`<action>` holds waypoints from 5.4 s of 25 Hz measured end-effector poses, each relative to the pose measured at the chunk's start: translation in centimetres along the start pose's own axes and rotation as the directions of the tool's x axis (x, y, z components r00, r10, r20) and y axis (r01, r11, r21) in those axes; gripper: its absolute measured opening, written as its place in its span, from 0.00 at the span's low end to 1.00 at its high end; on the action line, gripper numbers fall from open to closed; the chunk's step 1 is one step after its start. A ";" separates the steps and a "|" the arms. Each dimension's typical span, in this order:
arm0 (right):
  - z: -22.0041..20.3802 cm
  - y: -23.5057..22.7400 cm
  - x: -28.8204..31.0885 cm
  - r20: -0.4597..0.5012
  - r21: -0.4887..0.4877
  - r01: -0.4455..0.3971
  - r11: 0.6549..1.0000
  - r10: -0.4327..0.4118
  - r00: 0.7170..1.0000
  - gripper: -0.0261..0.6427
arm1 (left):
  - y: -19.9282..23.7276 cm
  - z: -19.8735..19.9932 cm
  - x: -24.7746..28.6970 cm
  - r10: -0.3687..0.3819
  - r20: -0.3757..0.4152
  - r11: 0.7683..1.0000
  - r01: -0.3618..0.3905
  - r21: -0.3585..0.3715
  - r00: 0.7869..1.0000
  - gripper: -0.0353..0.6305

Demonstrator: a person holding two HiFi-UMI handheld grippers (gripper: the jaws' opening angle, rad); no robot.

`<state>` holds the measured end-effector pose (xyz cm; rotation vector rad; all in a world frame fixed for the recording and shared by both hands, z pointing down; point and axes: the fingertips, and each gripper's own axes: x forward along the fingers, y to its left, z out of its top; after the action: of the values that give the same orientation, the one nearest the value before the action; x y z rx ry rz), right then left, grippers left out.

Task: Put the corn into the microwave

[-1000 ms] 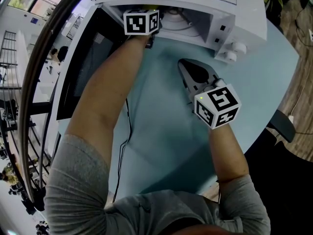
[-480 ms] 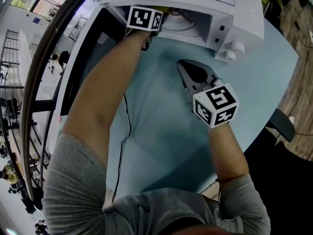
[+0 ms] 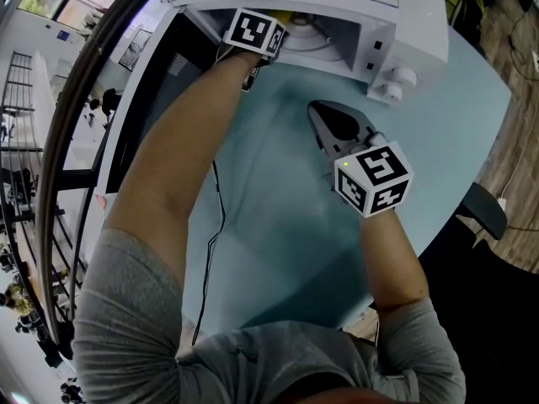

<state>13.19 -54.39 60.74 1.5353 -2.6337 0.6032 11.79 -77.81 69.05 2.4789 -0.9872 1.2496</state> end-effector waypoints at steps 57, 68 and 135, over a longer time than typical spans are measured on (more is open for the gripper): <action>3.1 25.8 -28.7 -0.052 0.165 0.080 0.983 -0.073 0.996 0.06 | -16.7 -29.3 -64.9 -0.193 0.724 0.910 0.397 -0.120 0.662 0.10; 4.5 35.3 -34.9 0.005 0.139 0.062 0.988 -0.063 0.998 0.06 | -17.4 -35.2 -76.6 -0.176 0.743 0.941 0.331 -0.065 0.646 0.08; 6.0 30.3 -47.0 -0.005 0.022 -0.188 0.982 0.188 0.982 0.06 | -37.9 -22.2 -72.8 -0.209 0.768 0.948 0.317 0.009 0.606 0.08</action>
<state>12.63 -4.15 35.33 1.2944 -2.7968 0.6476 -8.83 -4.54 31.24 2.9245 -0.7331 -0.0279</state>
